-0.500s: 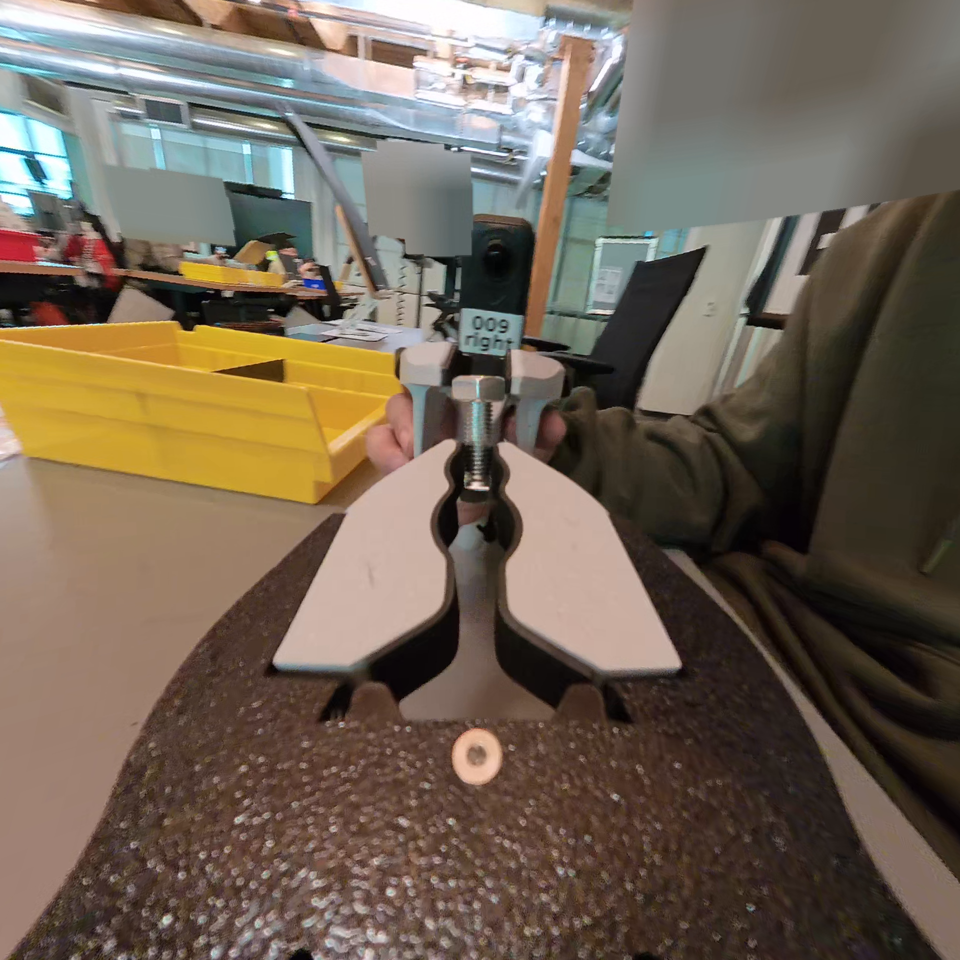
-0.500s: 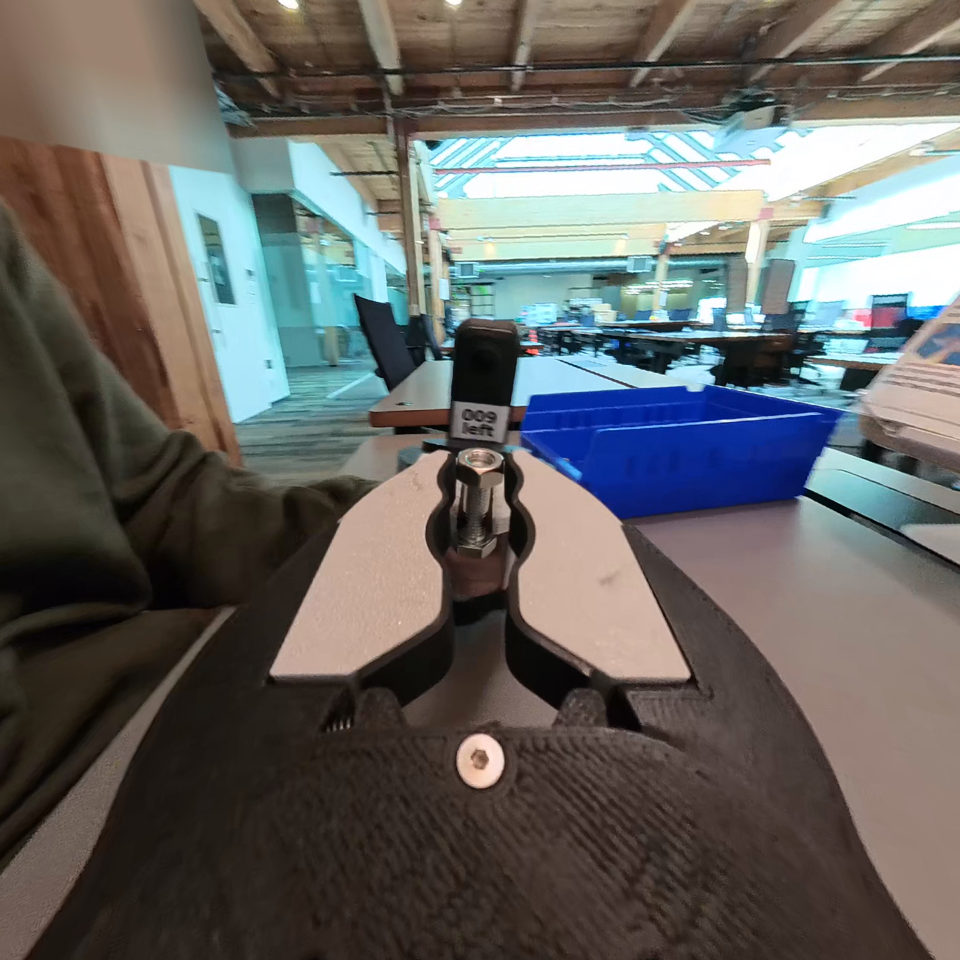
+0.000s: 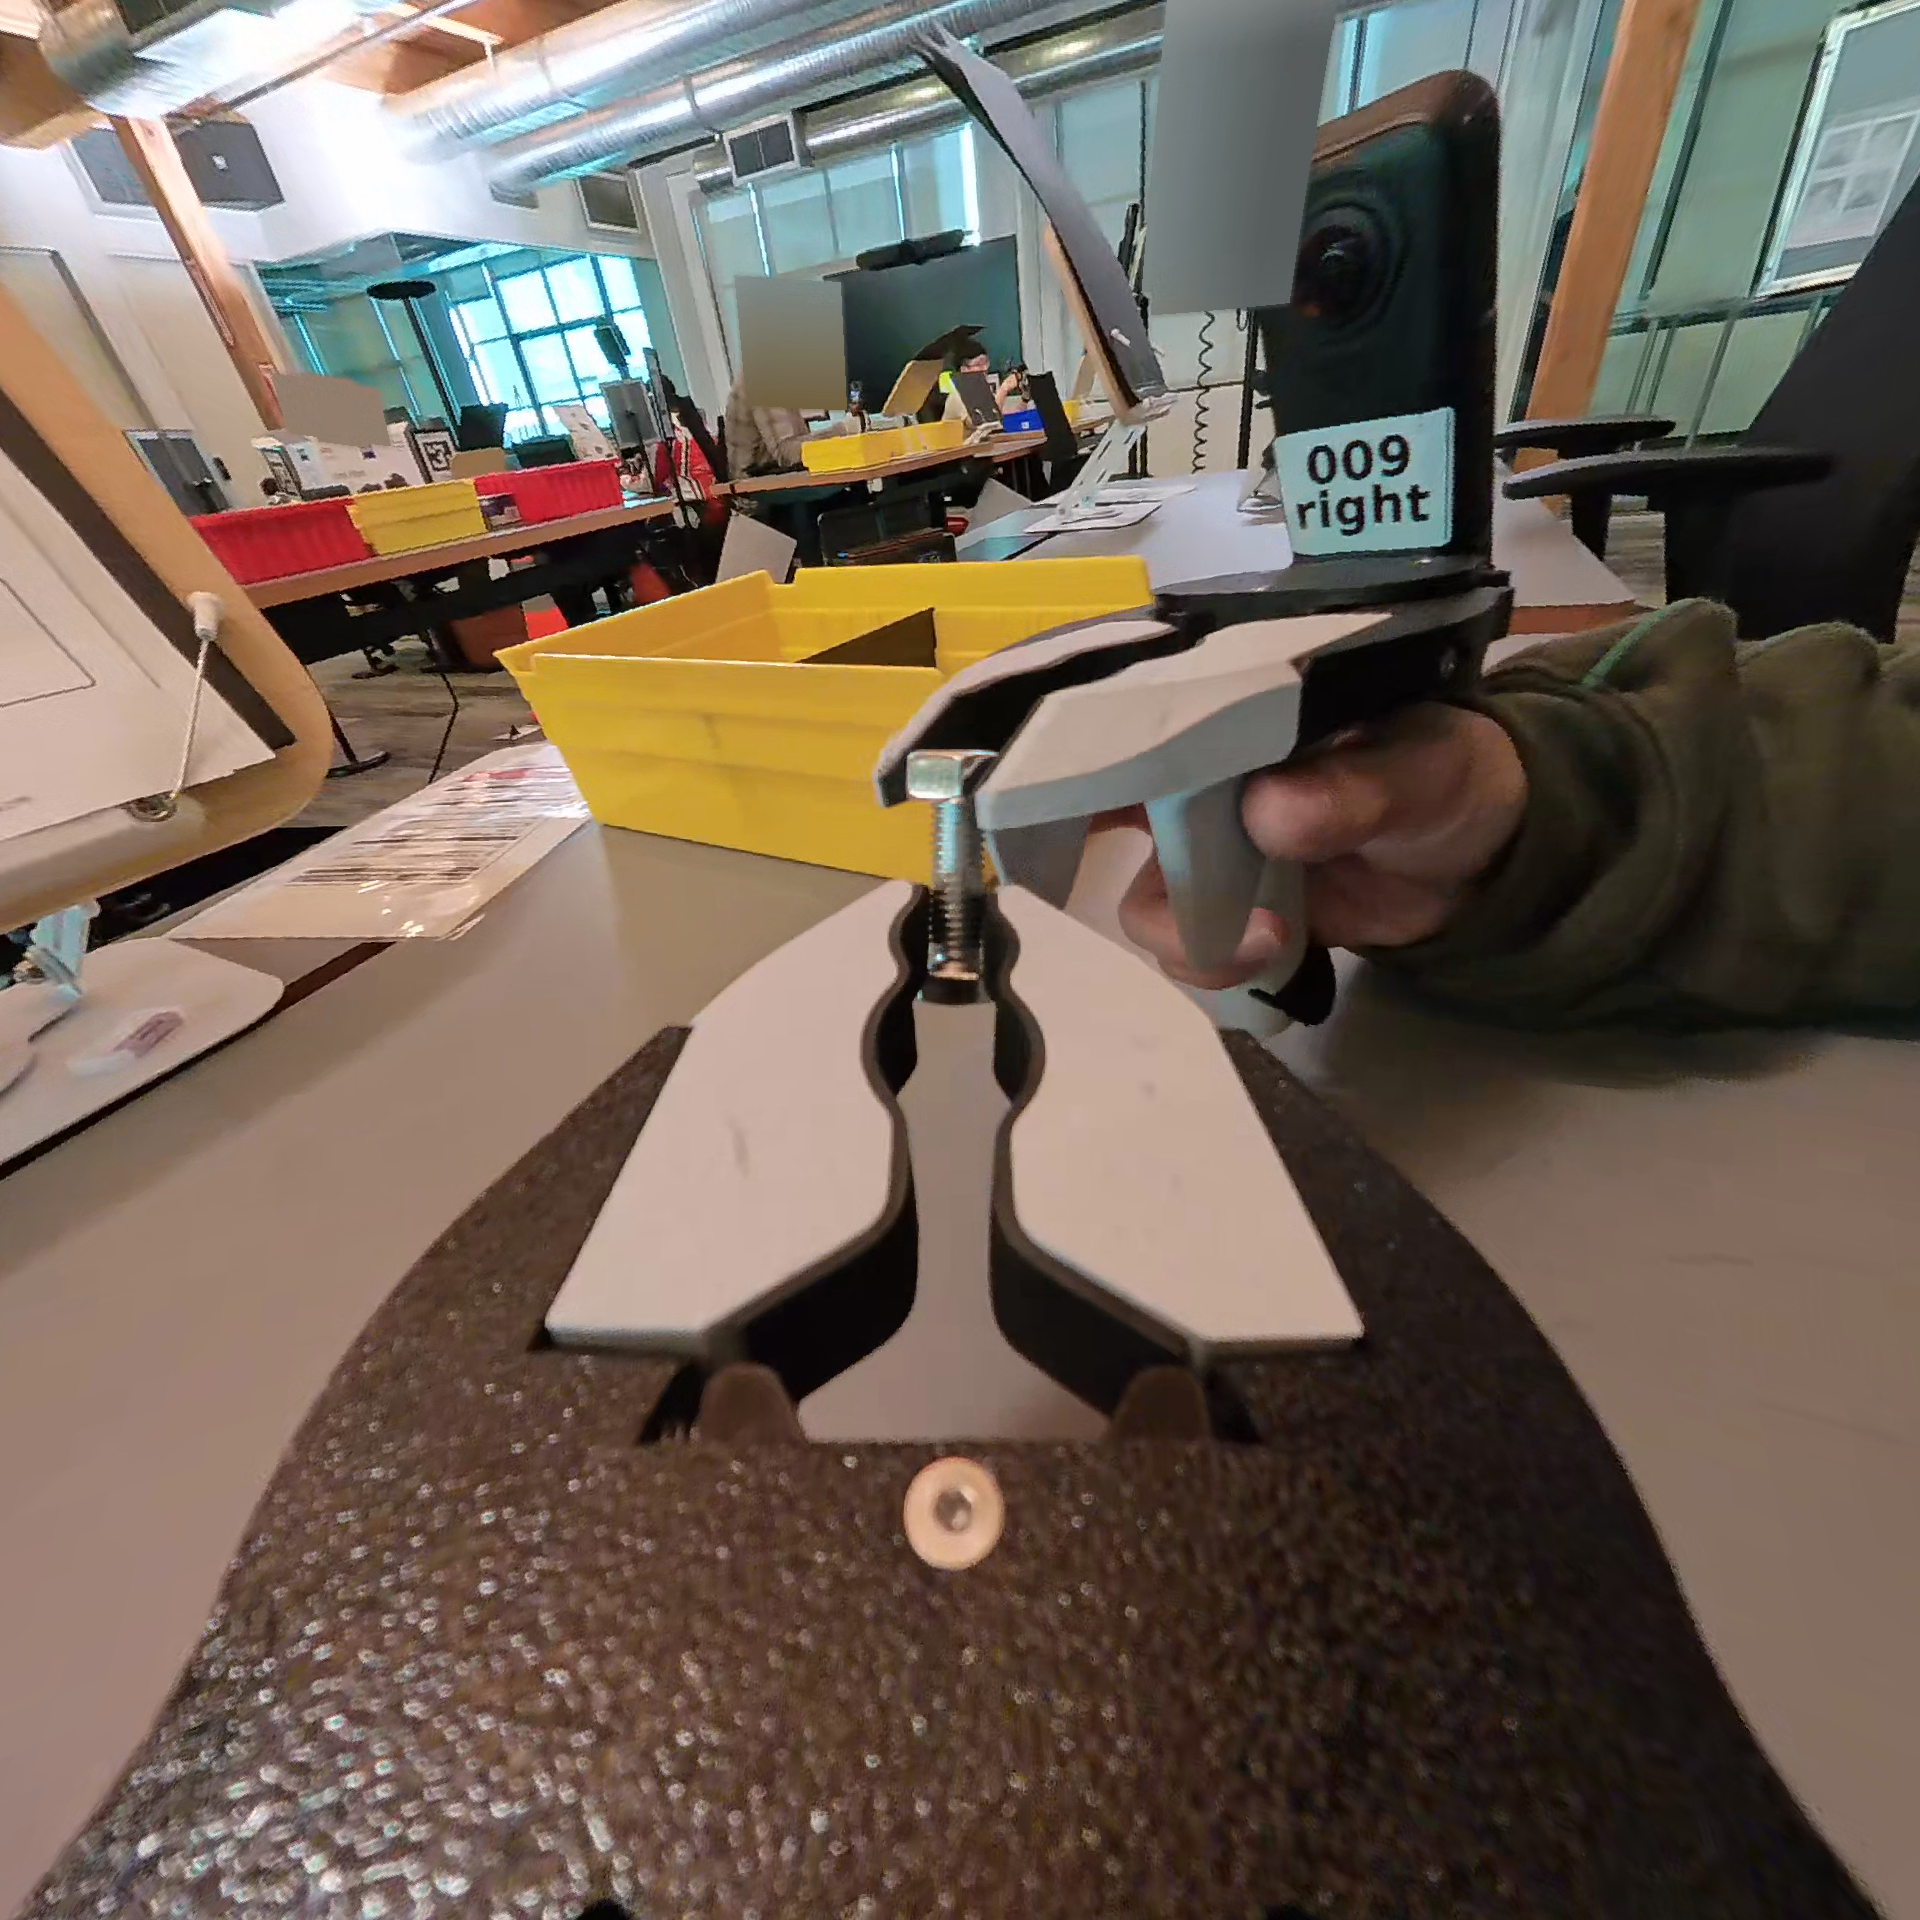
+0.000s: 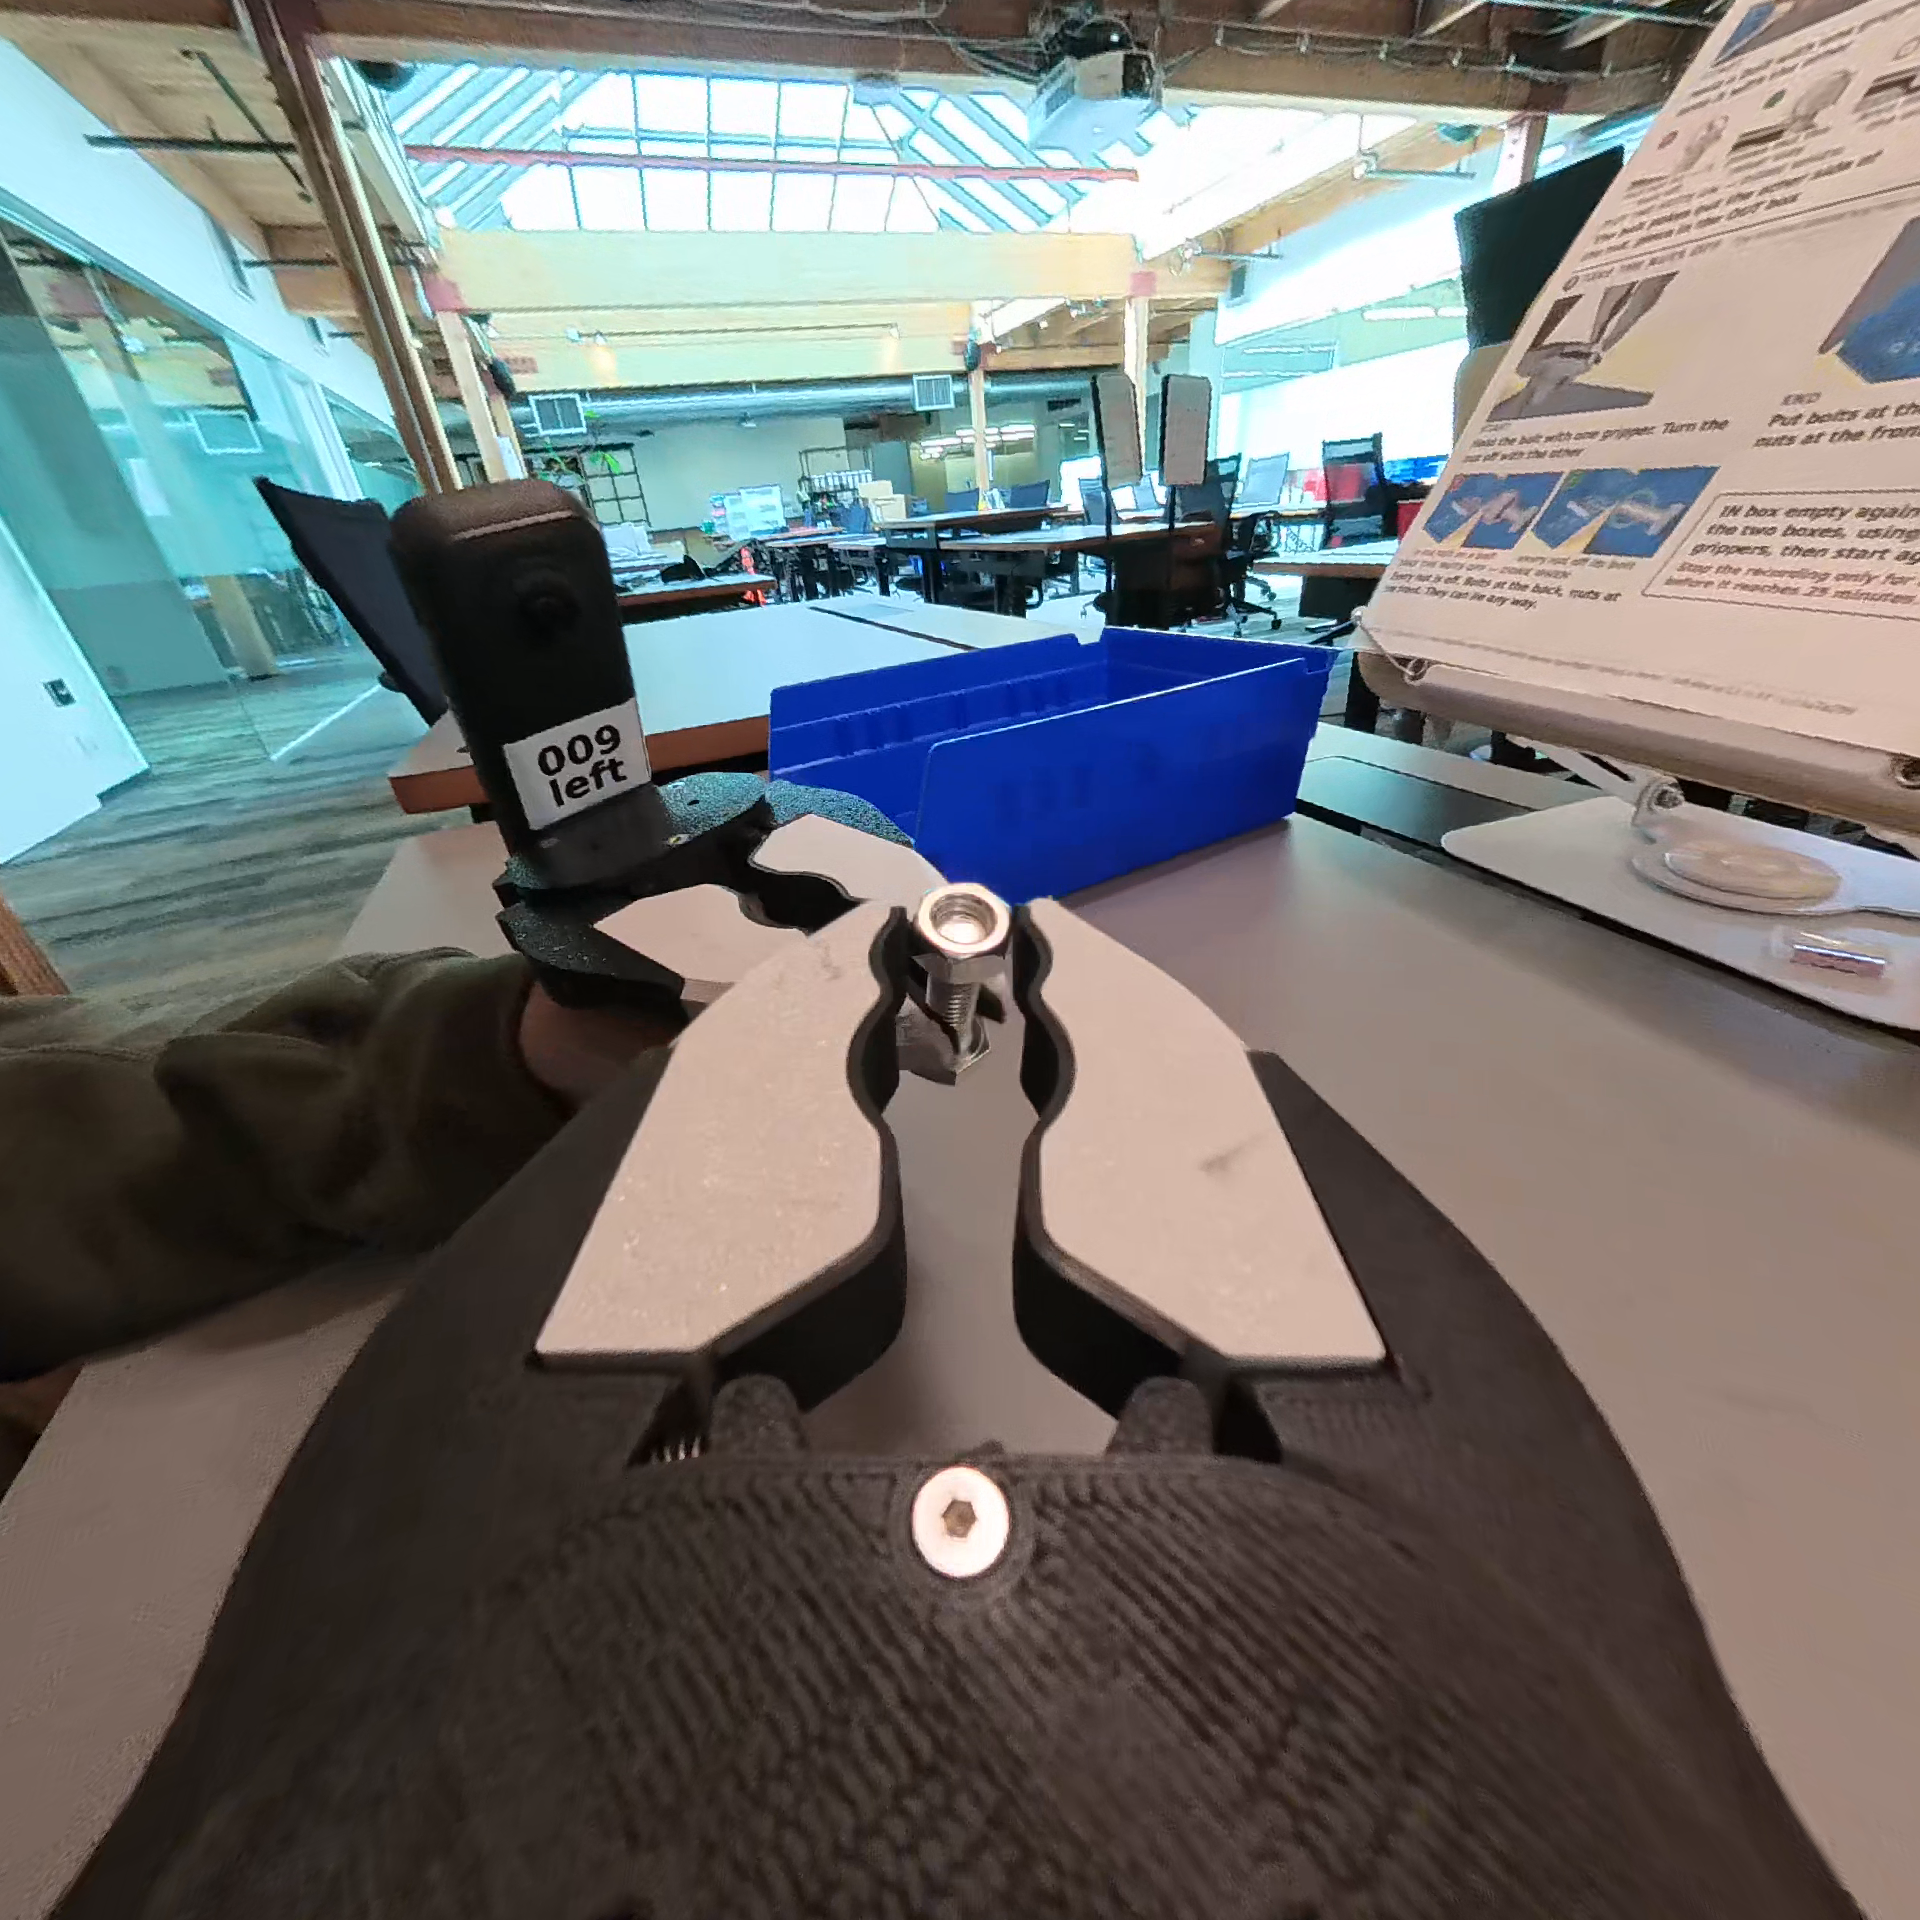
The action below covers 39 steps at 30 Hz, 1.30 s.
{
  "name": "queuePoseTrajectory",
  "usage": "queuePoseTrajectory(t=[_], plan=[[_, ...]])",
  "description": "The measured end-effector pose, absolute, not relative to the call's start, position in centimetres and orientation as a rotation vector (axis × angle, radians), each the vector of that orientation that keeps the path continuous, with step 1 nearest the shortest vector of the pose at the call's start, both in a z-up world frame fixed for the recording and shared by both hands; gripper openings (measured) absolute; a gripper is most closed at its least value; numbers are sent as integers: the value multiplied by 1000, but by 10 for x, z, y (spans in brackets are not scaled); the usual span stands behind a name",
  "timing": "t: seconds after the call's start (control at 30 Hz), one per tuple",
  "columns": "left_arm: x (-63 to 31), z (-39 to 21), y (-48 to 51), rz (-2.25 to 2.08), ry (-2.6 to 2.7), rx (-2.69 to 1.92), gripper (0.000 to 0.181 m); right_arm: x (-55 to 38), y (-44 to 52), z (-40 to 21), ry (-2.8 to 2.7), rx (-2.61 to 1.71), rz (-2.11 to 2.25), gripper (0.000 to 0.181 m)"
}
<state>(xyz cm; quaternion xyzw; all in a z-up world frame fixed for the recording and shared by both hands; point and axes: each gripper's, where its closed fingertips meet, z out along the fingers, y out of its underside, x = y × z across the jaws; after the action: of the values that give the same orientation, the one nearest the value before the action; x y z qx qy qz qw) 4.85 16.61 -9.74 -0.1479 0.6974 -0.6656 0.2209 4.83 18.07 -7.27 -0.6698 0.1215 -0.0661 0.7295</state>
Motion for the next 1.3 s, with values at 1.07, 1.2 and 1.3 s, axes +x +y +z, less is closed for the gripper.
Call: queuePoseTrajectory(t=[1.07,1.2,1.3], plan=[[45,-88,168,-1932,1893,-425,9,40,170,-56,172,-1395,-71,29],[49,-93,167,-1850,1897,-429,9,48,172,-60,262,-1393,-68,18],[51,-94,169,-1813,1895,-432,9,50,173,-63,282,-1408,-54,16]])
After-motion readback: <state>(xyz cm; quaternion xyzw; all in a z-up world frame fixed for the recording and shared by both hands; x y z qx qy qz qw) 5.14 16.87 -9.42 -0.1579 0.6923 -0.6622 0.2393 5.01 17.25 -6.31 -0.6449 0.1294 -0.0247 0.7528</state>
